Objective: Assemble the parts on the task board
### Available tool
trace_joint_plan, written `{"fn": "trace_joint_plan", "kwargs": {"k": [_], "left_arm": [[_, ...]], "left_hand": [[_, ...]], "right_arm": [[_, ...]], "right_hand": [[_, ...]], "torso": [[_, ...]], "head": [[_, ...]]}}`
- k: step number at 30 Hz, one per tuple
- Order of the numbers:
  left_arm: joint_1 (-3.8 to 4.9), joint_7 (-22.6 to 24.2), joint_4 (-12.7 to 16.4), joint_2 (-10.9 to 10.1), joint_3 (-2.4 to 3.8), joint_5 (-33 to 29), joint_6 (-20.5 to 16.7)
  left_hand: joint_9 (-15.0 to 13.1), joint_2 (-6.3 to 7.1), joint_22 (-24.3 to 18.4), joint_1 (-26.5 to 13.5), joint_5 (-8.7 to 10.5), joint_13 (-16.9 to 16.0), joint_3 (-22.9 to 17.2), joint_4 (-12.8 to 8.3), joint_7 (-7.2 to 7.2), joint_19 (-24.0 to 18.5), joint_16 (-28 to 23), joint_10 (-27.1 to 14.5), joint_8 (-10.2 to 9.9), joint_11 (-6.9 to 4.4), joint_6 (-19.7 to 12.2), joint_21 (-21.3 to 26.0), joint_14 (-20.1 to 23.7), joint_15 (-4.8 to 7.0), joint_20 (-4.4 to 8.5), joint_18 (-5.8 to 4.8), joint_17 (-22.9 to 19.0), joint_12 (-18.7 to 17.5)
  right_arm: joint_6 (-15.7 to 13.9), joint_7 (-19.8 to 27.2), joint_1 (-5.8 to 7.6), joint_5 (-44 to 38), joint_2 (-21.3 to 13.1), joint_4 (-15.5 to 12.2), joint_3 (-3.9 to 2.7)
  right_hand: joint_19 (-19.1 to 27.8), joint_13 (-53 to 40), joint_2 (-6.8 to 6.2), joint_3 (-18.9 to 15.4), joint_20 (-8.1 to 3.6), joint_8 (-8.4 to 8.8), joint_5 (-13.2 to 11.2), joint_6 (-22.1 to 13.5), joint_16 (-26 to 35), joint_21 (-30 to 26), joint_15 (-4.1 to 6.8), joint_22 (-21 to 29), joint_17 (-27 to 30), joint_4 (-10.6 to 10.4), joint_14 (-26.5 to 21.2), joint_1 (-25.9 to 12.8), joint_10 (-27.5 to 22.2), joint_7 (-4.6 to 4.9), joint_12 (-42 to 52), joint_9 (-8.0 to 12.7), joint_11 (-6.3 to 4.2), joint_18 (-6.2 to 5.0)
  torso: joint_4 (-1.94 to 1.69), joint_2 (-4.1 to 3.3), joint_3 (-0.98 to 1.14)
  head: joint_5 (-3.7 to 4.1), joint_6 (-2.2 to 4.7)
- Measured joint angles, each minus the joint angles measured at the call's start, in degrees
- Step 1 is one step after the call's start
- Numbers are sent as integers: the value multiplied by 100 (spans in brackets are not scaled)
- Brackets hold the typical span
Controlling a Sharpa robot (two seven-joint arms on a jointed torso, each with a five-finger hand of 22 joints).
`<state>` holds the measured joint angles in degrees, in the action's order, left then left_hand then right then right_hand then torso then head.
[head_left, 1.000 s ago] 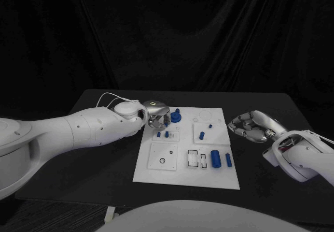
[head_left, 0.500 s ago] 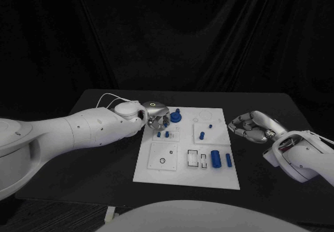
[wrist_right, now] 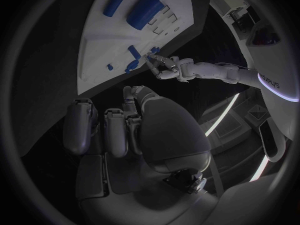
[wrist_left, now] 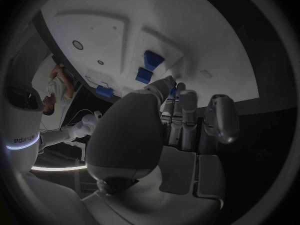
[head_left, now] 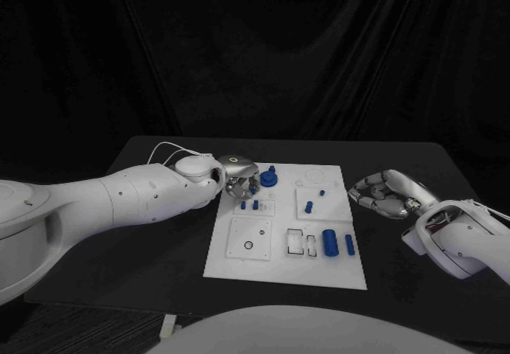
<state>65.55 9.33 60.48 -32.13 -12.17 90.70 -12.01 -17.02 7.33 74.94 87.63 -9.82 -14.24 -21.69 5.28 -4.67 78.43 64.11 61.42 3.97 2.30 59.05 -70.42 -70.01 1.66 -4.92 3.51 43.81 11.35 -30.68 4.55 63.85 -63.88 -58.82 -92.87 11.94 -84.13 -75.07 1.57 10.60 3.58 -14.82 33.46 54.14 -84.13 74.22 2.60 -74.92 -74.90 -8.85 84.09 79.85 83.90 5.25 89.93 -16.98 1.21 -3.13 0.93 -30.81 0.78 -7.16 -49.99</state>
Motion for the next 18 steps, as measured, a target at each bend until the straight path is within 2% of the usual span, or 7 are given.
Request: {"fn": "trace_joint_plan", "kwargs": {"k": [5, 8, 9, 10, 12, 18], "left_arm": [[-7, -34, -9, 0, -3, 2, 54], [-7, -60, -15, 0, -3, 3, 69], [-8, -67, -16, -1, -3, 3, 71], [-8, -75, -16, -6, -3, 3, 71], [-8, -86, -16, -22, -3, 3, 69], [-9, -91, 1, -145, -3, 3, -69]], "left_hand": [[186, 97, 0, -98, 29, 78, -57, 26, 224, -62, -162, -241, -37, 110, -709, 144, 93, -56, -21, 0, -171, -196], [260, 131, 0, -131, 45, 106, -71, 40, 302, -73, -208, -355, -37, 143, -977, 198, 101, -64, -32, 0, -219, -276], [284, 131, 0, -131, 67, 113, -71, 40, 332, -94, -232, -408, -37, 158, -1067, 232, 124, -87, -48, 48, -241, -300], [300, 151, -1, -151, 76, 115, -71, 40, 347, -104, -248, -449, -37, 168, -1118, 244, 132, -95, -38, 90, -257, -322], [319, 157, -1, -157, 77, 115, -71, 40, 386, -112, -248, -466, -37, 174, -1157, 250, 132, -95, -29, 92, -271, -325], [338, 180, -1, -180, 77, 115, -71, 40, 386, -125, -270, -587, -37, 189, -1198, 285, 132, -95, -42, 92, -290, -364]], "right_arm": [[4, 0, 0, 0, 0, 1, 0], [6, 0, -1, 0, -1, 1, 0], [7, 0, -1, 0, -3, 1, 0], [7, 0, -1, 0, -7, 1, 0], [8, 0, -1, 0, -14, 0, 0], [3, 0, -1, 0, -77, -31, 0]], "right_hand": [[0, 0, 0, 17, 0, 0, 0, 0, 0, 0, 0, 0, -5, 17, 0, 0, 0, 0, 0, -6, 0, 0], [0, 0, 0, 17, 0, 0, 0, 0, 0, 0, 0, 0, -5, 17, 0, 0, 0, 0, 0, -5, 0, 0], [0, 0, 0, 17, 0, 0, 0, 0, 0, 0, 0, 0, -5, 17, 0, 0, 0, 0, 0, -5, 0, 0], [0, 0, 0, 17, 0, 0, 0, 0, 0, 0, 0, 0, -4, 17, 0, 0, 0, 0, 0, -5, 0, 0], [0, 0, 0, 17, 0, 0, 0, 0, 0, 0, 0, 1, -4, 17, 0, 0, 0, 0, 0, -5, 0, 0], [0, 0, 0, 17, 0, 0, 0, 0, 0, -21, 0, 1, -4, 17, 0, 0, 0, 0, 0, -5, 0, 0]], "torso": [[0, -1, 0], [0, -1, 0], [0, -1, 0], [1, -1, 0], [1, -1, 0], [1, 2, -2]], "head": [[-5, 0], [-5, 0], [-6, 0], [-7, 0], [-10, 0], [-20, 0]]}}
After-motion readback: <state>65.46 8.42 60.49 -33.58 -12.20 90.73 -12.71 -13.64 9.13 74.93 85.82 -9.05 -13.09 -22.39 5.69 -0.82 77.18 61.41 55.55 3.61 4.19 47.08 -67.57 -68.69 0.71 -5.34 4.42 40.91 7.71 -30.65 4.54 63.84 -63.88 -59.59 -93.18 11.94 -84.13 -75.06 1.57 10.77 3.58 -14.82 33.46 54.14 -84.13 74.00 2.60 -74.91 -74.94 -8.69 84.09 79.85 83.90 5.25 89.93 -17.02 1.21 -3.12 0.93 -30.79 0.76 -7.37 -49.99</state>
